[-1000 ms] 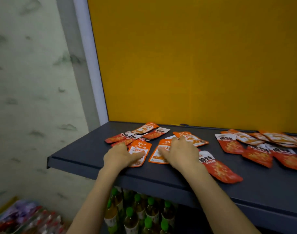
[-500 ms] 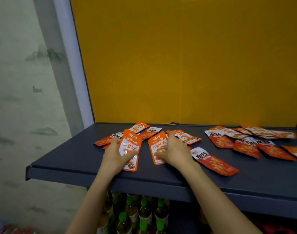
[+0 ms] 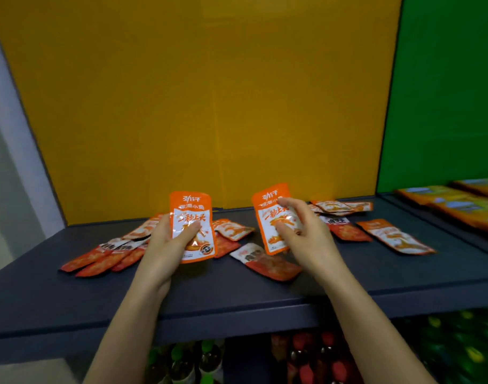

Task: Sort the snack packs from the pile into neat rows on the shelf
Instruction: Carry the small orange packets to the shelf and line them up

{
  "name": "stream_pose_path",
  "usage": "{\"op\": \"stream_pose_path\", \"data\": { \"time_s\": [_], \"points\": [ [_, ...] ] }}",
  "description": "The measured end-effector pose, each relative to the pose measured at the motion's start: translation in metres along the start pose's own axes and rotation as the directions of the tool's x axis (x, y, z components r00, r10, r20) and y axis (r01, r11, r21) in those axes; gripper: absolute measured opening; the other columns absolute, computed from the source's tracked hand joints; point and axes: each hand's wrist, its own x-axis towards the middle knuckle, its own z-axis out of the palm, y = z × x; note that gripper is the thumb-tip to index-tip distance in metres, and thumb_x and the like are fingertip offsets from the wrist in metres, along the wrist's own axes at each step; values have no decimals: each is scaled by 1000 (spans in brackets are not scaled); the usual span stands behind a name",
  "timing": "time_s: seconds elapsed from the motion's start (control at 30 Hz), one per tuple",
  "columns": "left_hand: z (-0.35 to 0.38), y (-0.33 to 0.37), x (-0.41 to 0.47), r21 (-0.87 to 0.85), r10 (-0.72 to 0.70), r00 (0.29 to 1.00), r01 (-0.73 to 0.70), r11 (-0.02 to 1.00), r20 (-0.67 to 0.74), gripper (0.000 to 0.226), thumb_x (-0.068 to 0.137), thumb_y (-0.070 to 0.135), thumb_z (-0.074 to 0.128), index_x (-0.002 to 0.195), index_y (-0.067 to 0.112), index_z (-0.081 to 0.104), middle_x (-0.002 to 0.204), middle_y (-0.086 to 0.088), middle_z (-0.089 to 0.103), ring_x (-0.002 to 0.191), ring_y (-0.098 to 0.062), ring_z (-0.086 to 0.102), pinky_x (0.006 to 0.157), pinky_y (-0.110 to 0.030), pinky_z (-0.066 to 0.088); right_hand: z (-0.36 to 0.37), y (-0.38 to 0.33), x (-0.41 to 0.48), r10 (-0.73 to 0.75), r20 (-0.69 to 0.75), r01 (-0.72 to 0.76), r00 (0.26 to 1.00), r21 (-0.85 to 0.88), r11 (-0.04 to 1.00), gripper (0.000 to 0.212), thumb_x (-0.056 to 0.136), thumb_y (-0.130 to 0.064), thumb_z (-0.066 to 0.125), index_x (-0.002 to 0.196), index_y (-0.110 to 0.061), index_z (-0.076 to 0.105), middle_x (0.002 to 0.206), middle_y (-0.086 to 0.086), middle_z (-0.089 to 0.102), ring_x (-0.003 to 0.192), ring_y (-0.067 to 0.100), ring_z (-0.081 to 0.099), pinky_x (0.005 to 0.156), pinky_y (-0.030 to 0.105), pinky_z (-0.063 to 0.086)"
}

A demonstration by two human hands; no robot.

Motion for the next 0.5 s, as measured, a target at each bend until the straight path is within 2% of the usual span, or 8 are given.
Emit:
{"op": "stream_pose_path", "data": {
  "time_s": [0.13,0.27,0.33,0.43,0.5],
  "points": [
    [77,5,-6,-56,-12,991,20,998,135,14,89,17,59,101,22,57,99,-2,69,84,-14,67,68,-27,52,-86,28,-19,41,-180,-49,983,-44,998,37,87,-9,59,118,-29,54,112,-9,59,107,17,60,94,39,48],
    [168,11,-29,-98,-12,960,41,994,280,14,91,13,54,100,23,56,89,4,68,70,-6,67,58,-20,52,-176,61,-47,136,-330,-164,934,-59,985,37,85,-9,61,116,-28,57,105,-5,61,96,18,62,90,46,51],
    [212,15,-45,-96,-16,936,53,994,350,15,92,13,52,101,23,55,91,3,67,75,-8,65,64,-22,50,-219,78,-62,155,-385,-197,910,-70,978,36,85,-11,62,113,-32,57,106,-5,62,96,22,63,88,50,51],
    [277,20,-75,-115,-13,892,73,991,452,18,92,12,51,101,27,56,98,0,69,84,-15,66,76,-28,52,-286,99,-89,201,-465,-260,862,-67,963,33,86,-14,62,109,-36,56,106,-4,64,89,19,65,86,46,53],
    [318,21,-95,-118,-17,869,87,989,494,18,91,11,51,101,25,56,100,-2,69,85,-17,66,79,-31,51,-328,113,-107,220,-502,-290,836,-64,955,31,87,-14,61,110,-34,56,107,0,64,85,18,65,83,41,54]
  ]
}}
